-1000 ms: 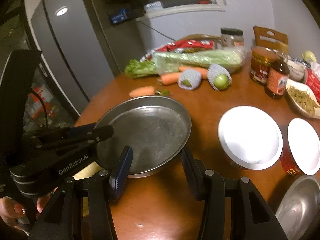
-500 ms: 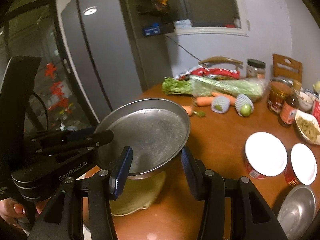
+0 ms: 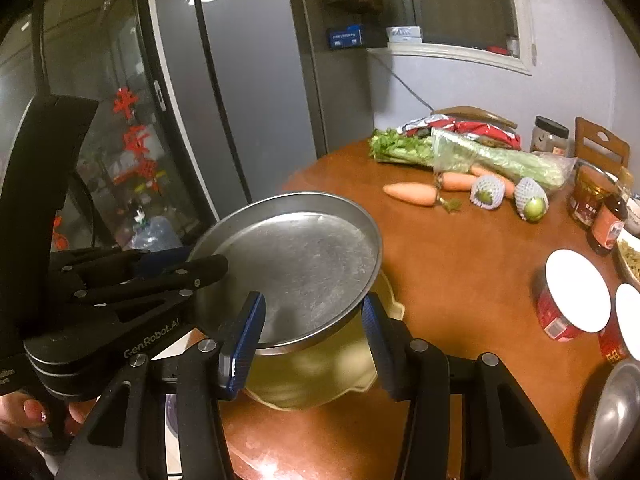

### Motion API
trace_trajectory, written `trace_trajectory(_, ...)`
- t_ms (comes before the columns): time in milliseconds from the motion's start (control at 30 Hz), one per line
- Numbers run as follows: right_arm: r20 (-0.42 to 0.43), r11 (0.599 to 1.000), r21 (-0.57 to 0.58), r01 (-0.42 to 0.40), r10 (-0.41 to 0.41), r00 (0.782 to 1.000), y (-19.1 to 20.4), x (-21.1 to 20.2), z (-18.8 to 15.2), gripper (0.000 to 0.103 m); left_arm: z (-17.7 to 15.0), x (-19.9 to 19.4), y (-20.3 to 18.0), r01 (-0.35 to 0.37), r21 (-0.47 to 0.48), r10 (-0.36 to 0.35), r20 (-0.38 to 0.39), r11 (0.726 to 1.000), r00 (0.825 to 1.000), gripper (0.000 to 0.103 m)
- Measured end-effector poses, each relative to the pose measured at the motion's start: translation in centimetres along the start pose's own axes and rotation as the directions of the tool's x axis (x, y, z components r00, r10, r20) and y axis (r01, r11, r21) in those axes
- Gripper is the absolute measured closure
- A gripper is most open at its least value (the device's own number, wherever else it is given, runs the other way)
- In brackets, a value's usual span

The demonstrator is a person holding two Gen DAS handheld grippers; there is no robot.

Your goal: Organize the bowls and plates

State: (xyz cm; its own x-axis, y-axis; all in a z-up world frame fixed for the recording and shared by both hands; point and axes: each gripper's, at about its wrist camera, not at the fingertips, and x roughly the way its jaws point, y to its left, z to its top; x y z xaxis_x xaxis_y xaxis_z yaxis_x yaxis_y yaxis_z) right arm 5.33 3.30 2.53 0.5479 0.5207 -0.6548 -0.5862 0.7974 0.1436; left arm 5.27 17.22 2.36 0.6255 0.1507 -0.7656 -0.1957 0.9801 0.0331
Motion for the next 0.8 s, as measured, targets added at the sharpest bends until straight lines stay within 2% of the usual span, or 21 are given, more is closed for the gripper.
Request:
trace_trajectory(233,-0.042,1.0,0.0,0.02,-0.02,0.999,0.0,1.5,-1.8,0.051,-1.8,1.8,0.2,0.023,-0.006,-0.023,-0.04,1.0,0.999,0.08)
trace_trajectory(800,-0.105,0.997,-0.043,0.058,-0.062,0.993,0.2,4.0,-3.4,0.051,-2.4,3.4,0.5,0.038,-0.005,-0.038,-0.068,0.999,0.997,0.08)
